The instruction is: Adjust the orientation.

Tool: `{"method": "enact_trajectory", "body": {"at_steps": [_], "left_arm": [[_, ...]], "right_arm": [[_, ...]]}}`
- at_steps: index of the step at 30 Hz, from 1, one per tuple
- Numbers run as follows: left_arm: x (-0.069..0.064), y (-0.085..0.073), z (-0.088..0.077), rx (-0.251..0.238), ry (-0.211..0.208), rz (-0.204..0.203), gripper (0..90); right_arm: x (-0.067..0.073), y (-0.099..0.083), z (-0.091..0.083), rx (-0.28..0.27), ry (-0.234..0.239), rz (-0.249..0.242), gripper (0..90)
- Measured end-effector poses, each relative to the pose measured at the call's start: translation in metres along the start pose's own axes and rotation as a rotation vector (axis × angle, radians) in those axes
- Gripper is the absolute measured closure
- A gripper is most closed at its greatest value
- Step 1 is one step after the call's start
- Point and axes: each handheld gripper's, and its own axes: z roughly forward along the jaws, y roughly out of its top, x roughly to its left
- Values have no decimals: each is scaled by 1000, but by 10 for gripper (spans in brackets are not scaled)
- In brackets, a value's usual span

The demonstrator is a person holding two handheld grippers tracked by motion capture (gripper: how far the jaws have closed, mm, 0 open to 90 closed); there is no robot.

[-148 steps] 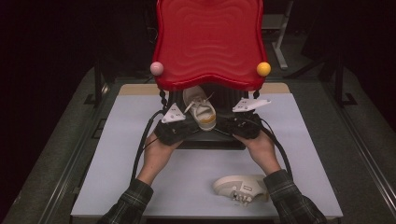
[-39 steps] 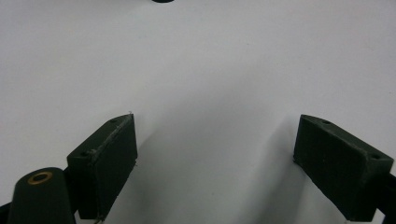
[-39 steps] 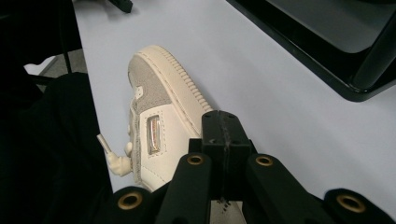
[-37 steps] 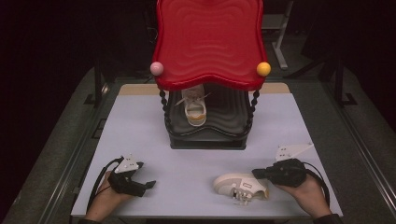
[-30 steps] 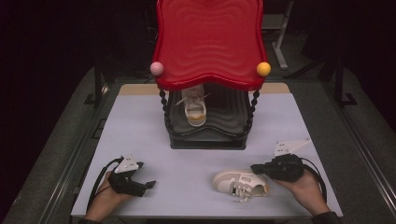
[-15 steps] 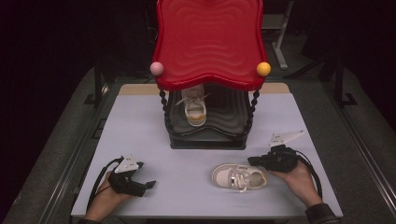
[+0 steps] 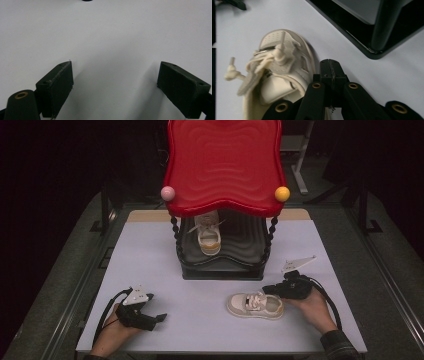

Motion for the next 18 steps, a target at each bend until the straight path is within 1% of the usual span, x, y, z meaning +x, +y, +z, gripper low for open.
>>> {"method": "enact_trajectory", "body": {"at_steps": [4,8,9,10,12,15,18], "left_arm": [[0,0,0,0,0,1,126],[0,0,0,0,0,1,126],[0,0,0,-1,0,1,127],[0,0,0,-1,0,1,126],[0,0,0,-1,0,0,126],[0,0,0,-1,0,1,126],[0,0,0,-1,0,1,127]], "right_arm": [[-3,-4,-8,-8,-26,0,899],[-3,-14,-19,-12,-38,10,898],[-2,-17,-22,-7,-39,11,898],[-2,-19,-24,-3,-46,1,898],[0,-23,-26,2,-44,-2,898],[3,-27,-25,36,-48,-15,898],[5,-29,-27,35,-50,-20,898]]}}
